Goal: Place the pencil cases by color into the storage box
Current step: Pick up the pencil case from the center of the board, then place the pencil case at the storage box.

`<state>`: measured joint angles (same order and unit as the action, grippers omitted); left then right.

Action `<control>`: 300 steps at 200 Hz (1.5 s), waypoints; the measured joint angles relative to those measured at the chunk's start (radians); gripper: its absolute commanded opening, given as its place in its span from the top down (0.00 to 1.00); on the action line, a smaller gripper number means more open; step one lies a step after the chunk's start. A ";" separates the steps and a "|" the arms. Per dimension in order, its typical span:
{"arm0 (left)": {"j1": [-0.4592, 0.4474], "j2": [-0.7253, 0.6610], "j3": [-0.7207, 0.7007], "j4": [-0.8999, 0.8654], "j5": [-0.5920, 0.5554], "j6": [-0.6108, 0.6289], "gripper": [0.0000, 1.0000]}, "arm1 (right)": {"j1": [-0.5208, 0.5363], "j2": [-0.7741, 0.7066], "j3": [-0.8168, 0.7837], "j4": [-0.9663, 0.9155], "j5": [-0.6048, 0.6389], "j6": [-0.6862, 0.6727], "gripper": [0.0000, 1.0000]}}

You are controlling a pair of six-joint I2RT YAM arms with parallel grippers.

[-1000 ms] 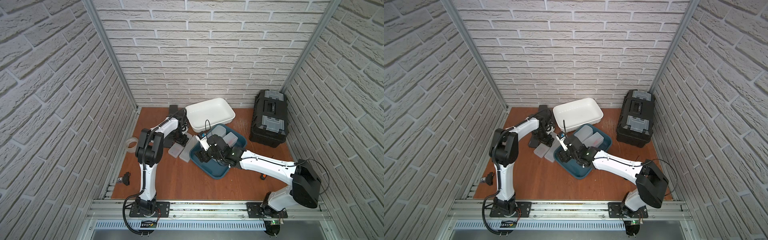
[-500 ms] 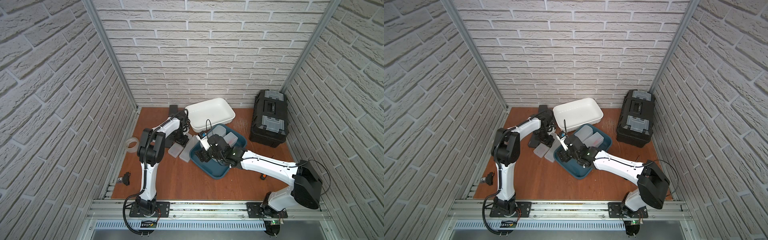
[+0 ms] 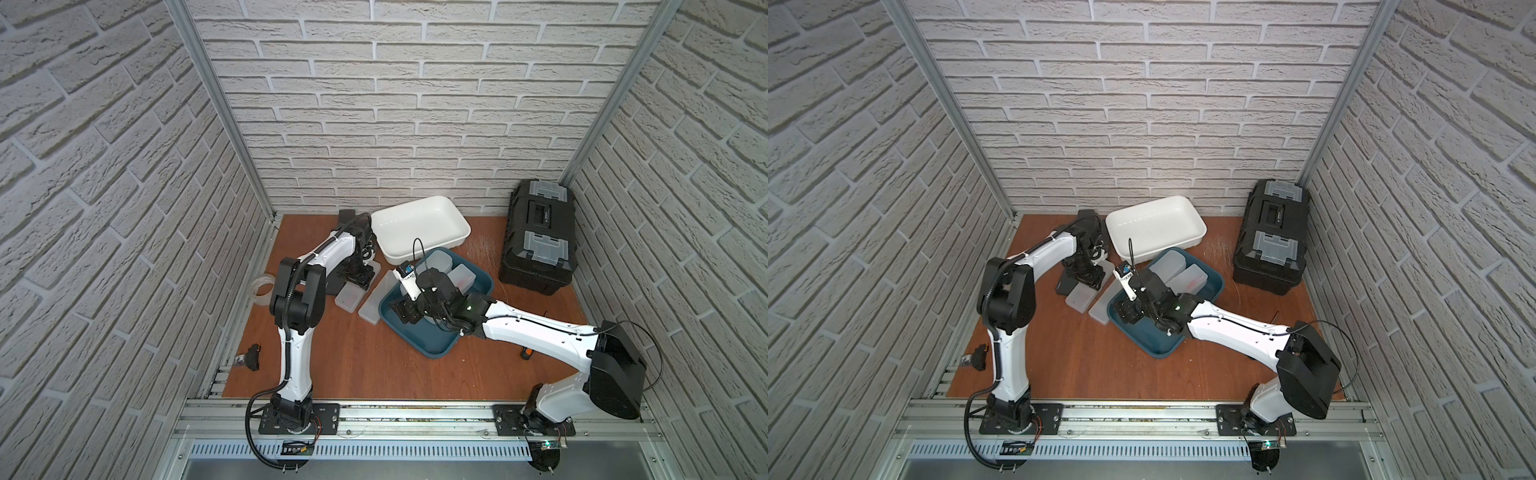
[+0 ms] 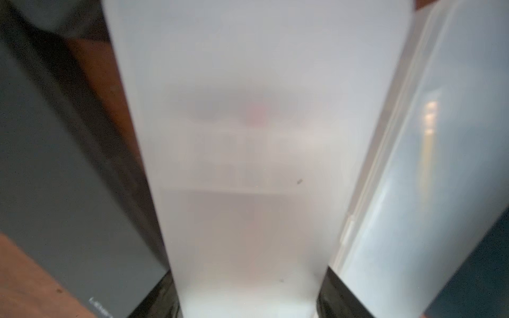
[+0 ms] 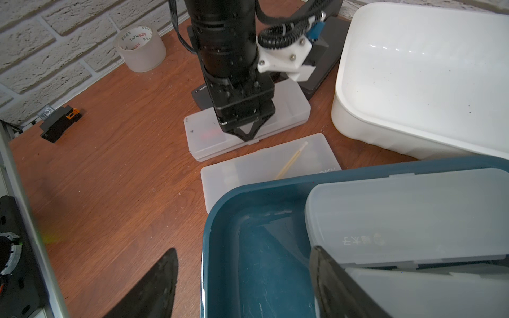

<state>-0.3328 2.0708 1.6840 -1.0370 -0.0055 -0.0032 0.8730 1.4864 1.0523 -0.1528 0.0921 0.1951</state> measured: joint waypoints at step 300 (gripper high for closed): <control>-0.367 0.262 0.747 -0.237 0.233 -0.080 0.34 | 0.003 -0.529 -0.166 -0.144 0.154 0.059 0.26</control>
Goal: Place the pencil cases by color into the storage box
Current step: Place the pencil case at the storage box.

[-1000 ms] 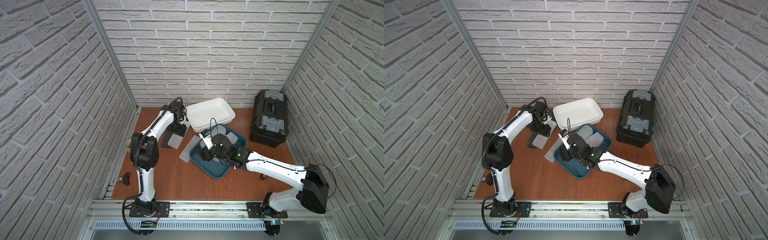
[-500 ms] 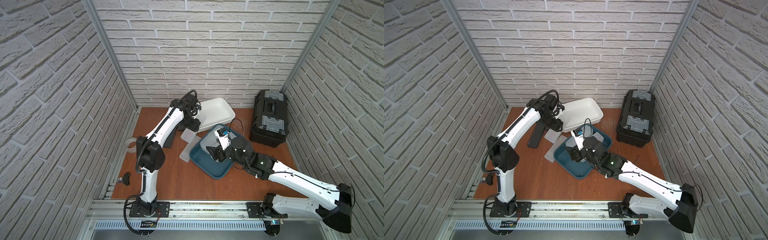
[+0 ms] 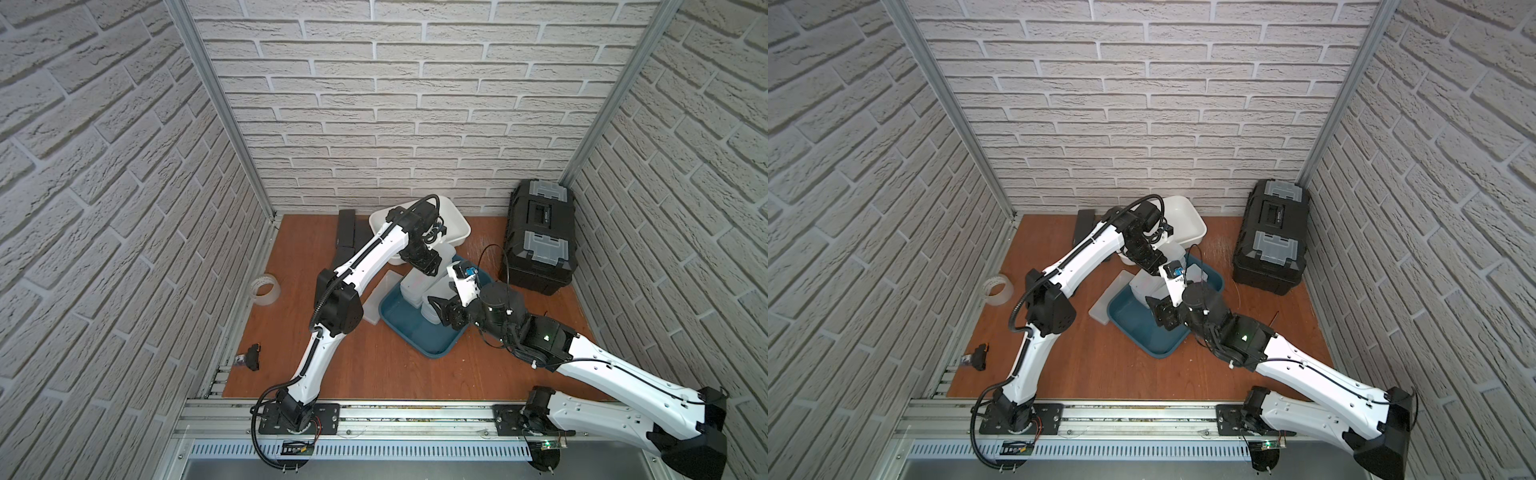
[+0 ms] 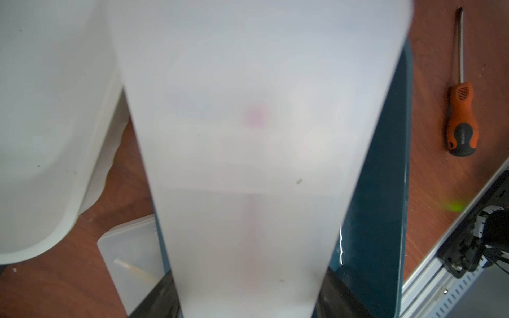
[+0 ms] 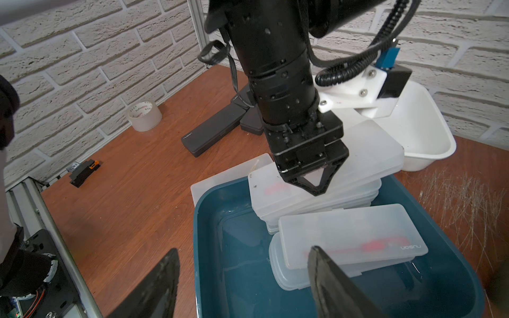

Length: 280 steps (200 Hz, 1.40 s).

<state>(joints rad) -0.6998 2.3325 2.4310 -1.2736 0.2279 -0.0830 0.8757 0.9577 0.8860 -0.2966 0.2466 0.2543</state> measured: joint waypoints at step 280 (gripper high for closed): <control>-0.003 0.147 0.087 -0.050 -0.133 -0.008 0.25 | 0.012 -0.006 0.000 -0.038 0.015 0.005 0.26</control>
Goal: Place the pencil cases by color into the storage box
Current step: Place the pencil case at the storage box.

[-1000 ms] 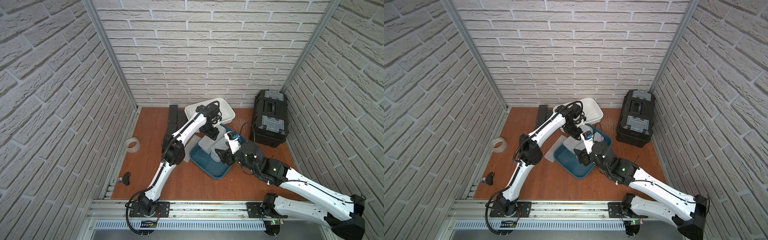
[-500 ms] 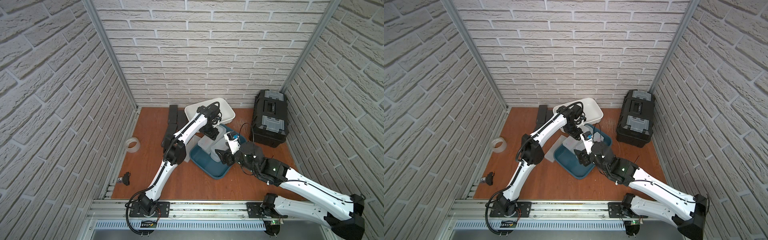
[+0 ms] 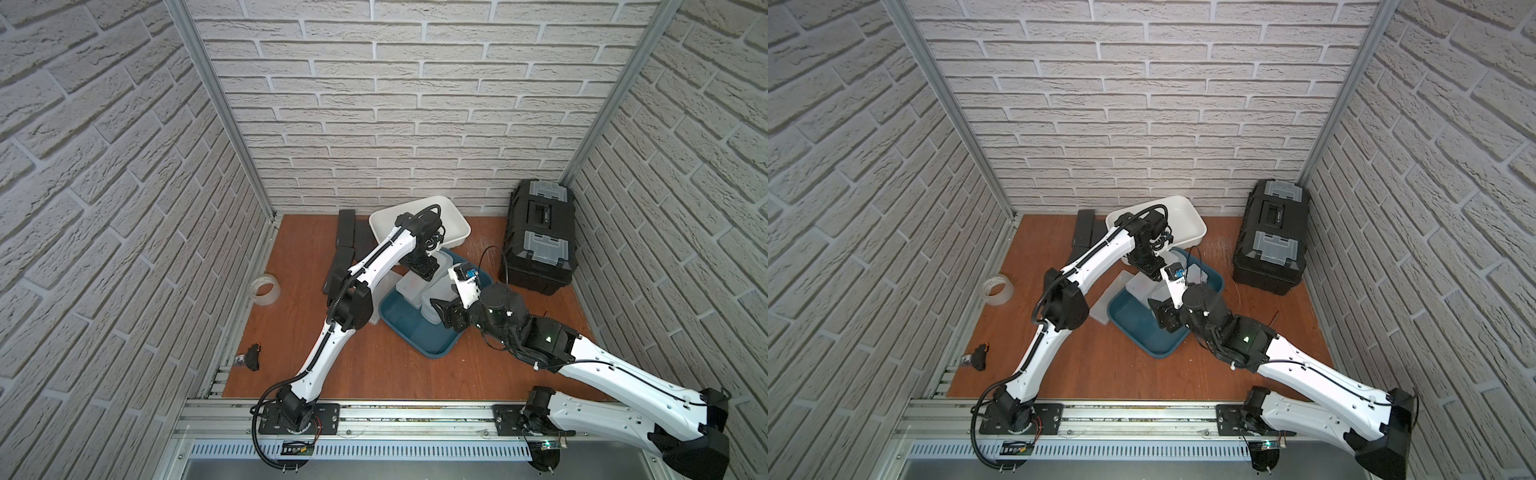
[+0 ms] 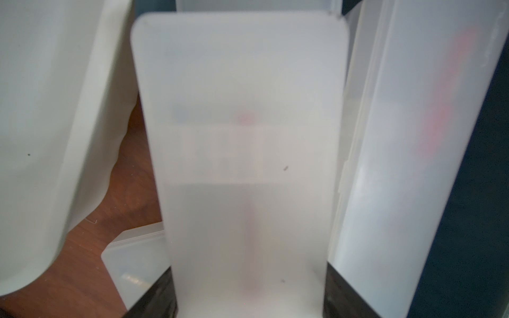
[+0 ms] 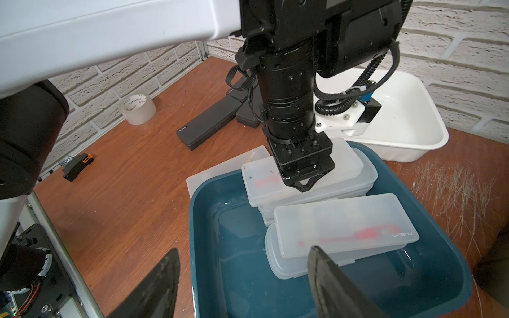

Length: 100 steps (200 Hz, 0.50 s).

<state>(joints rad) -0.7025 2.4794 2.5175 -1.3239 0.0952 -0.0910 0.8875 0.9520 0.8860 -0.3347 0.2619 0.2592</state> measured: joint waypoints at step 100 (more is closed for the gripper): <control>-0.010 -0.002 -0.017 0.022 -0.008 -0.007 0.11 | 0.007 0.000 0.000 -0.006 0.003 0.006 0.26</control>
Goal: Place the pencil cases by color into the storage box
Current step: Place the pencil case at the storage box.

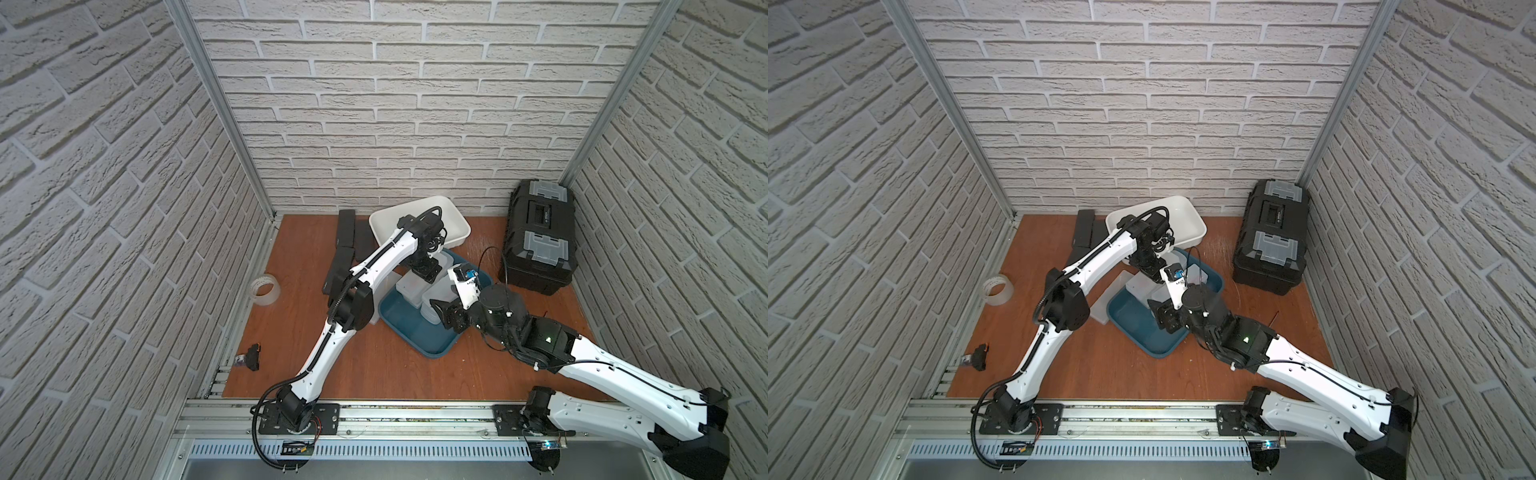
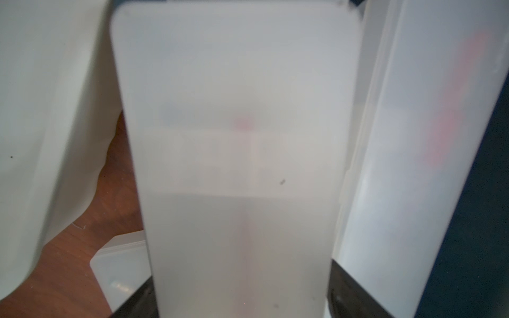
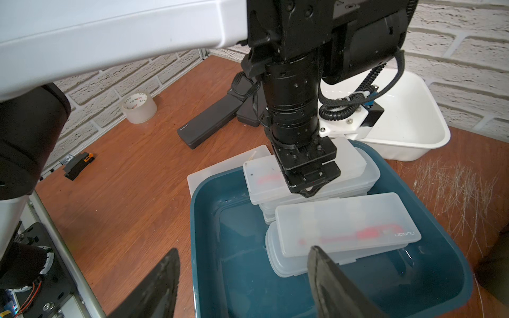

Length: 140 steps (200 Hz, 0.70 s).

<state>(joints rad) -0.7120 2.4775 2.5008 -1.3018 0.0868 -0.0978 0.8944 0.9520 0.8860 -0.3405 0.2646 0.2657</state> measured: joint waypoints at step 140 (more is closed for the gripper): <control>0.006 -0.120 0.017 0.069 -0.034 -0.008 0.15 | 0.024 -0.006 0.011 -0.008 0.005 0.008 0.26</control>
<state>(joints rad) -0.7063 2.3573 2.5179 -1.2324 0.0528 -0.1055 0.9180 0.9459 0.8974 -0.3485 0.2695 0.2737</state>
